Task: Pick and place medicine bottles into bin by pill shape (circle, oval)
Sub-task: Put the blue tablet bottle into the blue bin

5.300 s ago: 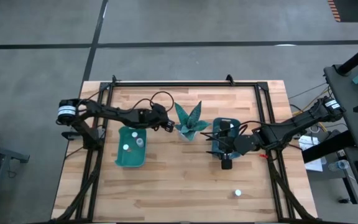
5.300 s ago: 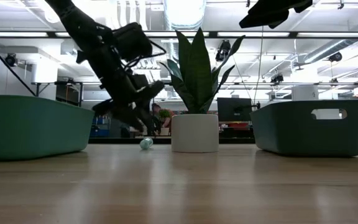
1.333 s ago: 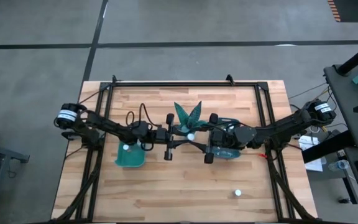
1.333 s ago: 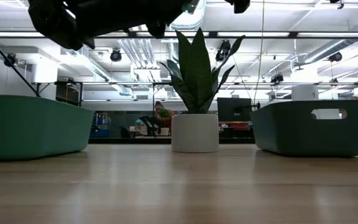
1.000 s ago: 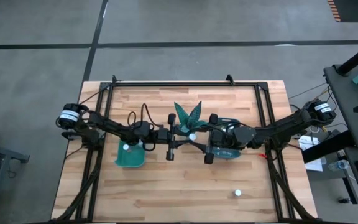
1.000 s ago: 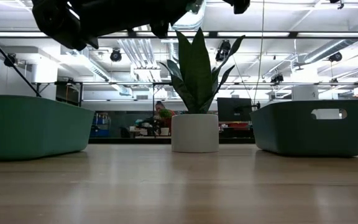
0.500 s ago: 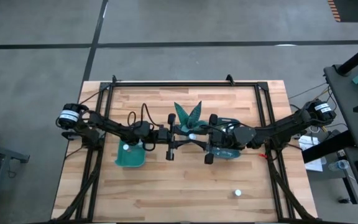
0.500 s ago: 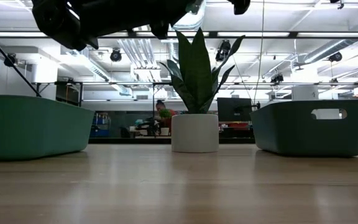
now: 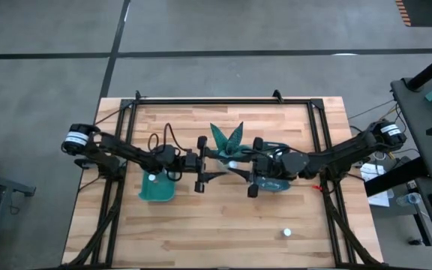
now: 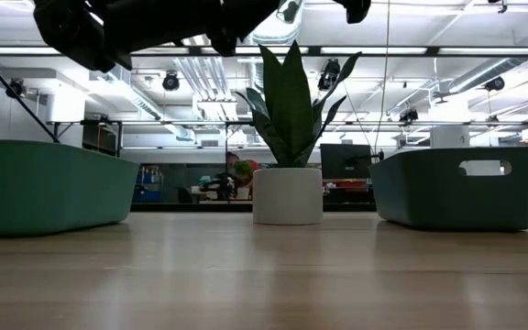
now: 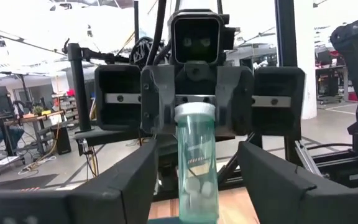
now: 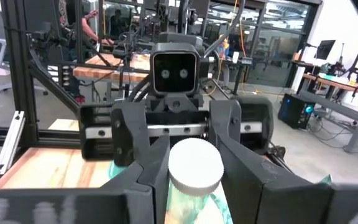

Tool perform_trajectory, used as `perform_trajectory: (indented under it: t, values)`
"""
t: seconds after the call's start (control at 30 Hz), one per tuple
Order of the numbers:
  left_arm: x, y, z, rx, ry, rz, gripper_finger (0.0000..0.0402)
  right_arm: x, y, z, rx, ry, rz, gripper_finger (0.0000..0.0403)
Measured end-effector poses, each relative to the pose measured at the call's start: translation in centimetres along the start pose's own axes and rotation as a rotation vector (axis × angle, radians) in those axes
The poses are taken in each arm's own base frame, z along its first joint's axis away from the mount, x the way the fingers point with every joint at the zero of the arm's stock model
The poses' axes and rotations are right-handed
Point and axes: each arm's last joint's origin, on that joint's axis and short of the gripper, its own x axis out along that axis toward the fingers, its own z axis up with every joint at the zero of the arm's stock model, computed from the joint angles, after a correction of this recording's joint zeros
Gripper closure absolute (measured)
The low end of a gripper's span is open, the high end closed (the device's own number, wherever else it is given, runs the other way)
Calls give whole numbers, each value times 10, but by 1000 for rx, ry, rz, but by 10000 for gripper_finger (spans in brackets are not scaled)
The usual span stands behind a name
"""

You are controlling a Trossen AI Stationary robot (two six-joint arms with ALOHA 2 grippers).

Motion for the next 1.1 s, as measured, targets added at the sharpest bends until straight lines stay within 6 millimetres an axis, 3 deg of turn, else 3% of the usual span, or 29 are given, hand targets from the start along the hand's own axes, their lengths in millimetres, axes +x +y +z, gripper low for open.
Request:
perform_trajectory:
  t: [0.4,0.63,0.8,1.1]
  values:
    - [-24,2,16,-1,-32,4,189,-30,-14,10,83,180,2,293]
    - [-33,2,17,0,-33,3,188,-55,-18,3,181,337,-2,292]
    - [-35,2,17,1,-30,6,188,-70,-18,-12,227,376,-42,292]
    - [-35,2,18,1,-33,9,188,-100,-23,-58,295,478,-113,292]
